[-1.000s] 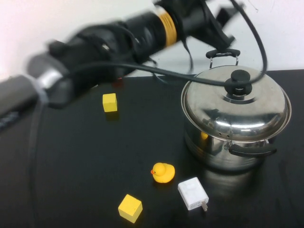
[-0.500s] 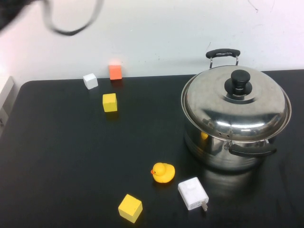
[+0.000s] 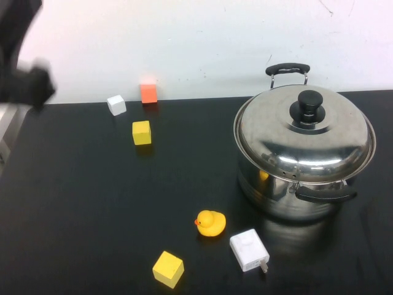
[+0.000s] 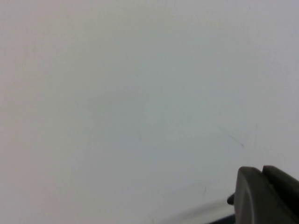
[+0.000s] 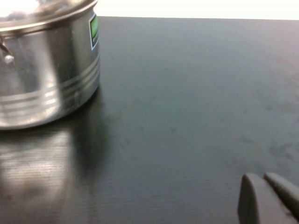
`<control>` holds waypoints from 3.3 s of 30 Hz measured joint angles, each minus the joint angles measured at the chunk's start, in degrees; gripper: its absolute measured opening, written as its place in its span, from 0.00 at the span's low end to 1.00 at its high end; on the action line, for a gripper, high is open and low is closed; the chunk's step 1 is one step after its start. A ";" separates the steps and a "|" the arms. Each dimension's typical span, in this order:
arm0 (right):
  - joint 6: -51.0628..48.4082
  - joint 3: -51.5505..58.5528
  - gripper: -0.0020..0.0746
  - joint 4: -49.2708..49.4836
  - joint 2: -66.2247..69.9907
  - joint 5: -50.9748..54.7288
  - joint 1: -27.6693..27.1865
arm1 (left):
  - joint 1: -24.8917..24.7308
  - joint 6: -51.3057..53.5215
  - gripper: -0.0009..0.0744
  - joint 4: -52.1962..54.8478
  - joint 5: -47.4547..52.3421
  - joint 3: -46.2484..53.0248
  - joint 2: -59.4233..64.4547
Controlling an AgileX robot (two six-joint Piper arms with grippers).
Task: Cover the pot
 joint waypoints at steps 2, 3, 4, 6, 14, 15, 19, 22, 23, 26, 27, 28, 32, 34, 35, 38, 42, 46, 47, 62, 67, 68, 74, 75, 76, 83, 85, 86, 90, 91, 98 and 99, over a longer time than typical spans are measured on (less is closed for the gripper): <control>0.00 0.00 0.02 0.00 0.00 0.00 0.00 | 0.00 -0.87 0.01 0.00 -0.37 3.13 -2.21; 0.00 0.00 0.02 0.00 0.00 0.00 0.00 | 0.00 -1.52 0.01 0.00 -0.49 4.77 -3.29; 0.00 0.00 0.02 0.00 0.00 0.00 0.00 | 0.00 -2.57 0.01 0.00 -0.49 6.37 -4.23; 0.00 0.00 0.02 0.00 0.00 0.00 0.00 | 0.00 -5.99 0.01 0.00 -0.79 9.52 -5.65; 0.00 0.00 0.02 0.00 0.00 0.00 0.00 | 0.00 -14.16 0.01 1.22 -2.00 20.40 -6.04; 0.00 0.00 0.02 0.00 0.00 0.00 0.00 | 0.00 -14.32 0.01 1.34 -2.00 21.49 -6.04; 0.00 0.00 0.02 0.00 0.00 0.00 0.00 | 0.00 -15.23 0.01 1.69 -2.66 23.79 -6.04; 0.00 0.00 0.02 0.00 0.00 0.00 0.00 | 0.00 -15.21 0.01 2.55 -3.04 23.77 -7.39; 0.00 0.00 0.02 0.00 0.00 0.00 0.00 | 0.00 -15.35 0.01 2.81 -3.30 23.77 -8.45; 0.00 0.00 0.02 0.00 0.00 0.00 0.00 | 0.00 -15.48 0.01 3.23 -3.46 23.77 -13.22; 0.00 0.00 0.02 0.00 0.00 0.00 0.00 | 0.00 -15.47 0.01 3.23 -3.46 23.77 -15.35; 0.00 0.00 0.02 0.00 0.00 0.00 0.00 | 0.00 -15.47 0.01 3.33 -3.46 23.86 -17.50; 0.00 0.00 0.02 0.00 0.00 0.00 0.00 | 2.55 -12.62 0.01 0.88 -3.33 25.69 -24.83; 0.00 0.00 0.02 -0.04 0.00 0.00 0.00 | 5.60 -9.07 0.01 -4.07 -3.04 27.08 -27.36; 0.00 0.00 0.02 -0.04 0.00 0.00 0.00 | 7.69 -6.16 0.01 -8.15 -2.74 27.96 -28.65; 0.00 0.00 0.02 -0.04 0.00 0.00 0.00 | 14.60 4.28 0.01 -22.17 -2.42 30.75 -31.84; 0.00 0.00 0.02 -0.04 0.00 0.00 0.00 | 21.30 11.77 0.01 -30.81 -5.74 35.96 -36.12; 0.00 0.00 0.02 -0.04 0.00 0.00 0.00 | 24.61 16.48 0.01 -36.34 -9.79 44.44 -40.92; 0.00 0.00 0.02 -0.04 0.00 0.00 0.00 | 25.02 17.51 0.01 -38.02 -10.11 46.26 -41.95; 0.00 0.00 0.02 -0.04 0.00 0.00 0.00 | 25.95 22.69 0.01 -55.20 9.33 55.59 -47.31; 0.00 0.00 0.02 -0.13 0.00 0.00 0.00 | 25.95 23.10 0.01 -56.76 9.75 55.44 -47.31; 0.00 0.00 0.02 -0.13 0.00 0.00 0.00 | 25.95 23.18 0.01 -56.86 9.62 55.44 -47.31; 0.00 0.00 0.02 -0.13 0.00 0.00 0.00 | 25.95 23.35 0.01 -57.09 9.37 55.44 -47.31; 0.00 0.00 0.02 -0.13 0.00 0.00 0.00 | 25.95 23.35 0.01 -57.09 9.37 55.44 -47.31; 0.00 0.00 0.02 -0.13 0.00 0.00 0.00 | 25.95 23.35 0.01 -57.21 9.37 55.44 -47.31; 0.00 0.00 0.02 -0.13 0.00 0.00 0.00 | 27.14 23.62 0.01 -57.21 9.37 55.44 -47.31; 0.00 0.00 0.02 -0.13 0.00 0.00 0.00 | 28.12 25.52 0.01 -57.21 9.37 55.44 -47.31; 0.00 0.00 0.02 -0.13 0.00 0.00 0.00 | 28.53 27.49 0.01 -57.21 9.37 55.44 -47.31; 0.00 0.00 0.02 -0.13 0.00 0.00 0.00 | 29.21 36.71 0.01 -57.21 9.37 55.44 -47.31; 0.00 0.00 0.02 -0.13 0.00 0.00 0.00 | 29.21 38.06 0.01 -57.21 9.37 55.44 -47.31; 0.00 0.00 0.02 -0.13 0.00 0.00 0.00 | 29.21 43.49 0.01 -57.23 9.37 55.44 -47.31; 0.00 0.00 0.02 -0.13 0.00 0.00 0.00 | 29.21 44.35 0.01 -57.33 9.37 55.44 -47.31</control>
